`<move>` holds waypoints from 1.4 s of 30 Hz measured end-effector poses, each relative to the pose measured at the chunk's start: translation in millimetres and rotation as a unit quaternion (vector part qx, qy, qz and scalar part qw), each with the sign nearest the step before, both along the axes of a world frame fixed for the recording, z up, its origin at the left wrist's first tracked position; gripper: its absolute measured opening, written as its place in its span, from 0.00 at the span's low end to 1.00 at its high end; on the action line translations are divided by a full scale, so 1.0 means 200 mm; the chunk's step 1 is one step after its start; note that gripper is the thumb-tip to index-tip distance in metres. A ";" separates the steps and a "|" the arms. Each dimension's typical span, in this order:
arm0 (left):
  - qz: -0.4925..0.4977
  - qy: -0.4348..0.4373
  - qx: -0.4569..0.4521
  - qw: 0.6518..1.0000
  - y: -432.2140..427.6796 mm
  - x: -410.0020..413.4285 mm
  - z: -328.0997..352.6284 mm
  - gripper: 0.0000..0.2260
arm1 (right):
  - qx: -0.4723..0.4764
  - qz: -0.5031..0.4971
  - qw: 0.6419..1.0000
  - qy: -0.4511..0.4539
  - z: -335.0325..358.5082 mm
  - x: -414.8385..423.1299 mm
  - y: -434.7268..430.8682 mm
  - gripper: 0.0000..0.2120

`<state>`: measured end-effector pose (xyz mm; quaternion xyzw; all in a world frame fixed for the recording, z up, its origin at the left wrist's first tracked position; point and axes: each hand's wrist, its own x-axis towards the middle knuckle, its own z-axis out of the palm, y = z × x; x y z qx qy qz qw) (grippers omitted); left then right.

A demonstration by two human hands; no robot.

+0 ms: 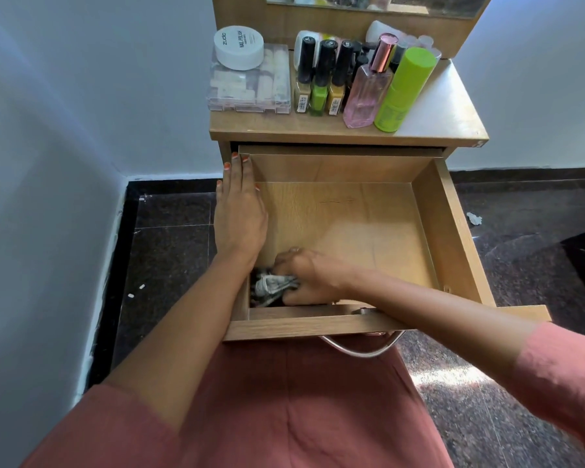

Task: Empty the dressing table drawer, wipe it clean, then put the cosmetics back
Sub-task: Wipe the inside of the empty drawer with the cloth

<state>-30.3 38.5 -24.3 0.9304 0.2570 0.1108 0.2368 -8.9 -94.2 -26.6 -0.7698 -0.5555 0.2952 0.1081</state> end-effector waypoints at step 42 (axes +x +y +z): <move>-0.003 0.010 0.011 1.000 0.01 0.00 -0.02 0.21 | -0.142 -0.092 0.963 0.211 0.14 -0.03 -0.13 0.09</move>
